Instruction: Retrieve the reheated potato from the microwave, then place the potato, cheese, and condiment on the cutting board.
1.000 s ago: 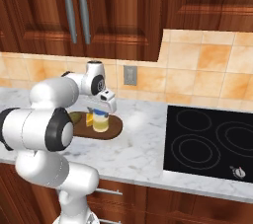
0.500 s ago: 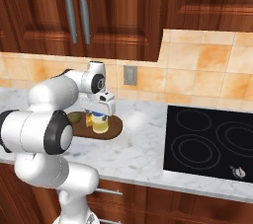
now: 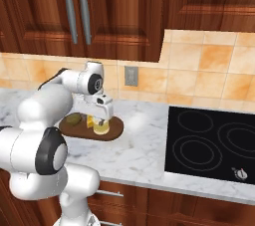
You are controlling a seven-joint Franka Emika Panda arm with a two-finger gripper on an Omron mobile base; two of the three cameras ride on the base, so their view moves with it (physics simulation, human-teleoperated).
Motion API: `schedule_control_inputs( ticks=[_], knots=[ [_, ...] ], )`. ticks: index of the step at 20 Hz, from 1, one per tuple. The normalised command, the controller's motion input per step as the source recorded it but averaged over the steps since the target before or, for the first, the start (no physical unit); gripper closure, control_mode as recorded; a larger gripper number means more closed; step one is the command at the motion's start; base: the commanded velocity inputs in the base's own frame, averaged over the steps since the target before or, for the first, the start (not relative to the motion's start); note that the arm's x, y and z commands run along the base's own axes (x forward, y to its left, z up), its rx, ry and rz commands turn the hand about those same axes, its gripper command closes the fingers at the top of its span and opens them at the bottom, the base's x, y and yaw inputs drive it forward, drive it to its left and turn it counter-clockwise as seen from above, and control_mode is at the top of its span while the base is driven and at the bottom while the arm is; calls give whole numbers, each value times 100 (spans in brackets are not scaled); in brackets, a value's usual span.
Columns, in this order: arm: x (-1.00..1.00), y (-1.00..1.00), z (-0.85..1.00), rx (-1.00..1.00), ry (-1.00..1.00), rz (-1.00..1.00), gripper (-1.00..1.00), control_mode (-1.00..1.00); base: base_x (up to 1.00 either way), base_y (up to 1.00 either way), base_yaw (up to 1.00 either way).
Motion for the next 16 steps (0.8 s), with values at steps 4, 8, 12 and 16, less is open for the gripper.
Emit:
schedule_control_inputs(
  ticks=[4,8,12,16],
  knots=[
    [-66,1,14,1,0,4,-100,-100,0,0,0],
    [-74,0,14,0,-9,16,-100,-100,0,0,0],
    [-73,0,16,0,-9,18,-100,-100,0,0,0],
    [-73,0,14,0,-9,17,-100,-100,0,0,0]
  ],
)
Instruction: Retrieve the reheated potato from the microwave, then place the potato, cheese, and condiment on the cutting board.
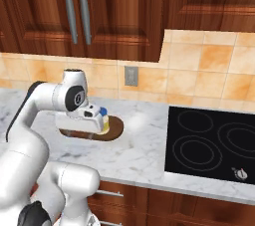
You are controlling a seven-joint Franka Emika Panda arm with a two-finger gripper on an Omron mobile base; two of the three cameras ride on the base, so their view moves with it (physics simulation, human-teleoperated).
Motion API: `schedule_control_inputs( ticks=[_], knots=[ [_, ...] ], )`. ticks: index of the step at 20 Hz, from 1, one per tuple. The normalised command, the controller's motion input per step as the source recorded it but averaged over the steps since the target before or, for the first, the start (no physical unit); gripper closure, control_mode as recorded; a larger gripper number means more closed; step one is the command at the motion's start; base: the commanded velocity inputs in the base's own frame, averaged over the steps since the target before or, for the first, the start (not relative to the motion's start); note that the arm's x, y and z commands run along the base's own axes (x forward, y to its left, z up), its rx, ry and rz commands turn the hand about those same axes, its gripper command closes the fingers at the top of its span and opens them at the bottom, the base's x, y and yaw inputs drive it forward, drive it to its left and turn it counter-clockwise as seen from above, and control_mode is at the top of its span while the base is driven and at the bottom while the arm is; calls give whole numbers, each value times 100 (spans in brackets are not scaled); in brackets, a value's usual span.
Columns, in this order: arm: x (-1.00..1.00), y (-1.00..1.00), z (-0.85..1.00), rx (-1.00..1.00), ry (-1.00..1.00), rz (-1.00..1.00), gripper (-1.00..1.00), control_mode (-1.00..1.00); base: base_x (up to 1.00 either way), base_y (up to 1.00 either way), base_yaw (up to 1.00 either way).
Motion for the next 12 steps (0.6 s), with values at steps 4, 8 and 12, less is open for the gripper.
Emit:
schedule_control_inputs(
  ticks=[4,8,12],
  knots=[
    [-69,0,17,2,-3,15,-100,-100,0,0,0],
    [-67,0,16,3,-1,15,-100,-100,0,0,0],
    [-61,0,12,0,-5,17,-100,-100,0,0,0]
  ],
)
